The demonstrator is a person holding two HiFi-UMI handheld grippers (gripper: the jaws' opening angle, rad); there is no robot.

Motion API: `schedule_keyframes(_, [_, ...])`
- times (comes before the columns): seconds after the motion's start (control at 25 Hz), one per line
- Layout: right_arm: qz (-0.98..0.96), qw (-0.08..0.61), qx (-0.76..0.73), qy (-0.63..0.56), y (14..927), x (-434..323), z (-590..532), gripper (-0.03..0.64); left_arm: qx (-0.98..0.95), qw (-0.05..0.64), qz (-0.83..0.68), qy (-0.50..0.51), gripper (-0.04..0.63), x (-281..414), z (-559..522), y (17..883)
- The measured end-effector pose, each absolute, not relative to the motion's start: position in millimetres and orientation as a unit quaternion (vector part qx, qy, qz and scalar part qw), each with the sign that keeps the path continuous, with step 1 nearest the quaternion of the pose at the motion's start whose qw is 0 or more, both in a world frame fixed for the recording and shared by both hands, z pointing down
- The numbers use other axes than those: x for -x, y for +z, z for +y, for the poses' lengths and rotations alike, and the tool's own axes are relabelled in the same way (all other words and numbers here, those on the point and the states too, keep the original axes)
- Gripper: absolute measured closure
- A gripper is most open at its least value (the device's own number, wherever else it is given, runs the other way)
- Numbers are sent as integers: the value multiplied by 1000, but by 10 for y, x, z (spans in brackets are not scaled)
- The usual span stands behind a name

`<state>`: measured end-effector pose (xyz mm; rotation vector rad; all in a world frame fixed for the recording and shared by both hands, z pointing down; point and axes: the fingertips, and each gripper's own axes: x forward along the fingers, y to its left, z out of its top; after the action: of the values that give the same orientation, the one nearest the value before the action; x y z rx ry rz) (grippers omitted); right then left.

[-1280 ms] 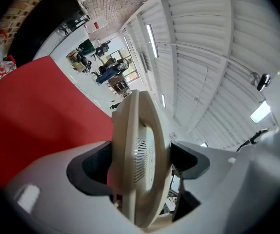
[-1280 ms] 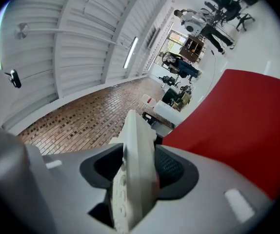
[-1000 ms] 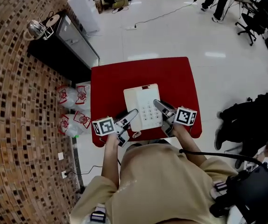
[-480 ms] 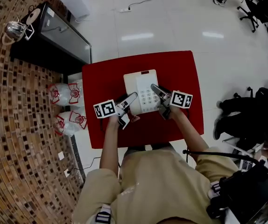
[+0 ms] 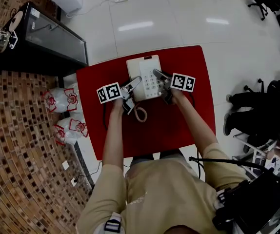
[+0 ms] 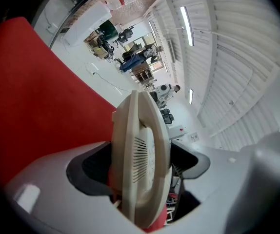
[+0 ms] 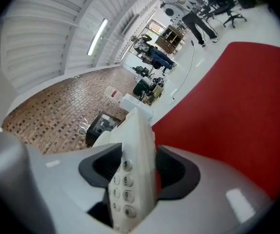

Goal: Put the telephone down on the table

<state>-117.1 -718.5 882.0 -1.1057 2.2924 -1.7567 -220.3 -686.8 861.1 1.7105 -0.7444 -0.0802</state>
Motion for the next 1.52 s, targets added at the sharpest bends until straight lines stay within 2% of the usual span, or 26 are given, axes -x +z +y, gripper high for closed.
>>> schedule_keyframes(0.16, [750, -46, 408, -518, 9148, 1123, -6946, 411, -729, 601, -327, 2, 213, 2104, -6631, 9017])
schedule_keyframes(0.32, [748, -67, 409, -518, 9363, 1092, -7267, 408, -718, 608, -337, 3, 208, 2029, -6945, 9290])
schedule_keyframes(0.4, [755, -76, 413, -503, 9403, 1102, -7400, 402, -721, 600, -346, 21, 183, 1986, -7058, 9391])
schedule_keyframes(0.56, [766, -53, 435, -470, 9412, 1121, -7328, 393, -719, 566, -402, 23, 164, 2151, -7006, 9365])
schedule_keyframes(0.68, [779, -39, 445, -440, 9171, 1092, -7317, 391, -716, 556, -422, 25, 142, 2341, -6929, 9273])
schedule_keyframes(0.88, [806, 4, 430, -407, 8640, 1055, -6946, 391, -743, 520, -420, 6, 143, 2491, -6493, 8871])
schedule_keyframes(1.16, [867, 34, 409, -284, 7294, 1104, -6228, 391, -803, 399, -442, -24, 144, 2550, -5831, 7537])
schedule_keyframes(1.52, [903, 117, 405, -88, 5413, 741, -5081, 391, -838, 140, -525, -51, 144, 2326, -4789, 5661])
